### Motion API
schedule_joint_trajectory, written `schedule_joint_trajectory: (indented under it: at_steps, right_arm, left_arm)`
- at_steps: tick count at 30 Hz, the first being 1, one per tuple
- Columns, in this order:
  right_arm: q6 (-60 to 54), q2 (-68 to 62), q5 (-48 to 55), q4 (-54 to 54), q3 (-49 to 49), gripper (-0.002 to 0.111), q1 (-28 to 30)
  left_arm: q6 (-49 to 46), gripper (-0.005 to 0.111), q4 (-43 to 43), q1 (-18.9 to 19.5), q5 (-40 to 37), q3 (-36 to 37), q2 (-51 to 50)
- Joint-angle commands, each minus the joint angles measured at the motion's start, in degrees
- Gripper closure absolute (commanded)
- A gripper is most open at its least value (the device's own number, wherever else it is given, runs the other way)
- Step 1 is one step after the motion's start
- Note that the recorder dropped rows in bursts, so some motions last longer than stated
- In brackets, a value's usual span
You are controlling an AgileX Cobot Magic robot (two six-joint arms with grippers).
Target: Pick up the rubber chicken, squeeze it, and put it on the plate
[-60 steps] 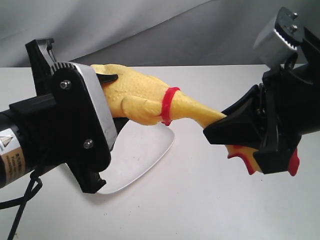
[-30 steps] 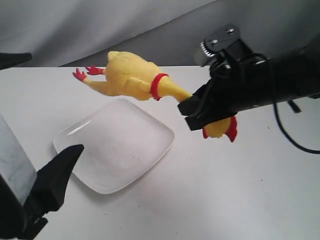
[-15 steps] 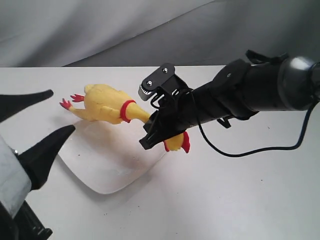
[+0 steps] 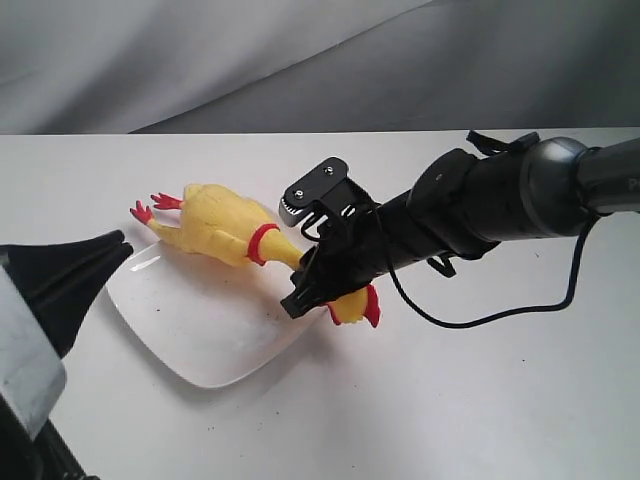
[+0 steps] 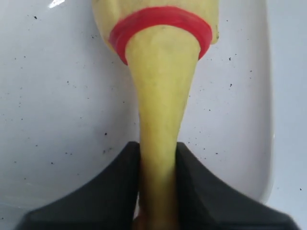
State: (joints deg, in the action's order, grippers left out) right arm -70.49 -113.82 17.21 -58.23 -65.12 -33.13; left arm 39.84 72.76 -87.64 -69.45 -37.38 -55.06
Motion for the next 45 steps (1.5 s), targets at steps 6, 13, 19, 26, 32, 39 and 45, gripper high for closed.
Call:
schedule_joint_trajectory:
  at_steps: [6, 13, 19, 26, 32, 39, 45]
  right_arm:
    - [3.1, 1.1, 0.4, 1.5, -0.7, 0.049, -0.1]
    - [21.3, 14.0, 6.2, 21.7, -0.7, 0.078, -0.1]
    - [29.8, 29.7, 12.2, 34.9, -0.7, 0.108, -0.1]
    - [31.8, 45.7, 12.3, 37.3, -0.7, 0.108, -0.1]
    - [31.8, 57.8, 12.2, 37.8, -0.5, 0.108, -0.1]
    - [32.0, 72.2, 7.7, 37.2, 6.2, 0.108, -0.1]
    - [32.0, 81.7, 3.6, 30.3, 14.7, 0.108, -0.1]
  left_arm:
    - [0.6, 0.107, -1.7, -0.4, -0.5, -0.3, 0.2]
    - [-4.7, 0.107, 14.9, -0.4, -0.5, -2.3, 4.7]
    - [-3.9, 0.107, 13.2, -0.4, -0.5, -17.0, 10.3]
    - [-6.6, 0.107, -6.1, -0.4, -0.5, -33.4, 16.7]
    - [-16.7, 0.107, -24.4, -0.4, -0.5, -35.5, 22.1]
    - [-36.9, 0.107, -57.8, -0.4, 14.2, -35.5, 27.5]
    - [-41.8, 0.107, -71.0, -0.4, 19.7, -32.5, 26.9]
